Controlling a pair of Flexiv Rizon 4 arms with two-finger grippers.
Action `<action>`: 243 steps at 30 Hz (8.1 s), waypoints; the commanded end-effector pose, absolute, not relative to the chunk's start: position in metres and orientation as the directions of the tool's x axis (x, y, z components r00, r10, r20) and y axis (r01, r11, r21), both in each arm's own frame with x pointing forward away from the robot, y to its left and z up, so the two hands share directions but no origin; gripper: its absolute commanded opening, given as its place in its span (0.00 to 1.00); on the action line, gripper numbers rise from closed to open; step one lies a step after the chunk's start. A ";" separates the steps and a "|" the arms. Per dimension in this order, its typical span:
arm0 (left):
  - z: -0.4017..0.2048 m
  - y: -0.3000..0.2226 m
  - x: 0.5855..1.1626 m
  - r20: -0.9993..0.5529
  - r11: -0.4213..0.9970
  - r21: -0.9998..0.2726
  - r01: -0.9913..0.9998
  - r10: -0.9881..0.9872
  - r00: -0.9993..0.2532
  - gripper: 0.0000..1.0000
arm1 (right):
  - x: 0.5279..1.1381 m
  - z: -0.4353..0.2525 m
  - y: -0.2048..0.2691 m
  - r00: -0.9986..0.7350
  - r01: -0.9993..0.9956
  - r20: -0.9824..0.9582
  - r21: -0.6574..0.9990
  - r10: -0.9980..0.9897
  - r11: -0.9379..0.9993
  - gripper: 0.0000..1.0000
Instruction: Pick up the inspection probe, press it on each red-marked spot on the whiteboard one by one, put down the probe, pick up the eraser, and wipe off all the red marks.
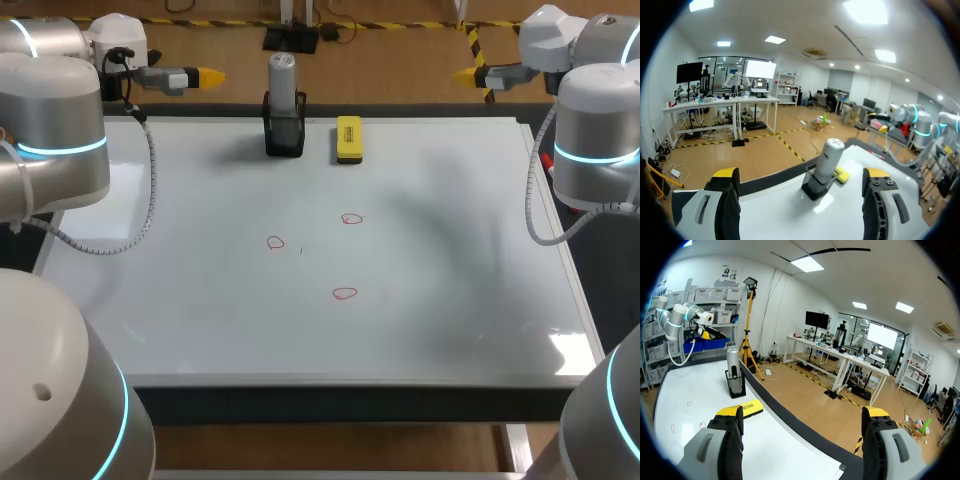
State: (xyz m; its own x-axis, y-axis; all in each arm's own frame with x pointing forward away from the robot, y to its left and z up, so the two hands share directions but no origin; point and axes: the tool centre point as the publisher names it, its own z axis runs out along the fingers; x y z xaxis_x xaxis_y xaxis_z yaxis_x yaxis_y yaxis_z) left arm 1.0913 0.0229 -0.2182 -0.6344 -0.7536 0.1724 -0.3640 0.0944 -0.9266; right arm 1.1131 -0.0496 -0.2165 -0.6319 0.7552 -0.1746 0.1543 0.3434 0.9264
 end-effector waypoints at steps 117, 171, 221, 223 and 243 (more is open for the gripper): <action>-0.278 -0.160 1.142 0.116 -0.033 -0.992 -0.118 0.042 -0.992 1.00 | 1.113 -0.216 -0.050 -0.633 0.156 -0.174 0.926 0.755 0.344 1.00; -0.211 -0.157 1.116 0.026 -0.014 -1.000 -0.025 -0.028 -0.999 0.00 | 1.113 -0.216 -0.050 -0.633 0.156 -0.174 0.926 0.755 0.344 1.00; -0.168 -0.039 1.044 -0.059 -0.046 -0.996 0.073 -0.258 -0.964 0.00 | 1.113 -0.216 -0.050 -0.633 0.156 -0.174 0.926 0.755 0.344 1.00; -0.174 -0.032 1.041 -0.055 -0.036 -0.997 0.067 -0.274 -0.960 0.00 | 1.113 -0.216 -0.050 -0.633 0.156 -0.174 0.926 0.755 0.344 1.00; -0.196 0.001 1.020 0.002 -0.006 -1.000 0.000 -0.345 -0.938 0.00 | 1.113 -0.216 -0.050 -0.633 0.156 -0.174 0.926 0.755 0.344 1.00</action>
State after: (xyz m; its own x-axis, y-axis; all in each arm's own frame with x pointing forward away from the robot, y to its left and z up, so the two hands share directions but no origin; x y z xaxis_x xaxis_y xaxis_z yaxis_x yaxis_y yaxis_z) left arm 1.0249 0.0030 -0.1990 -0.9747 -0.2234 0.0027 -0.0006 -0.0093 -1.0000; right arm 1.1130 -0.0496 -0.2165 -0.6318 0.7552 -0.1747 0.1544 0.3434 0.9264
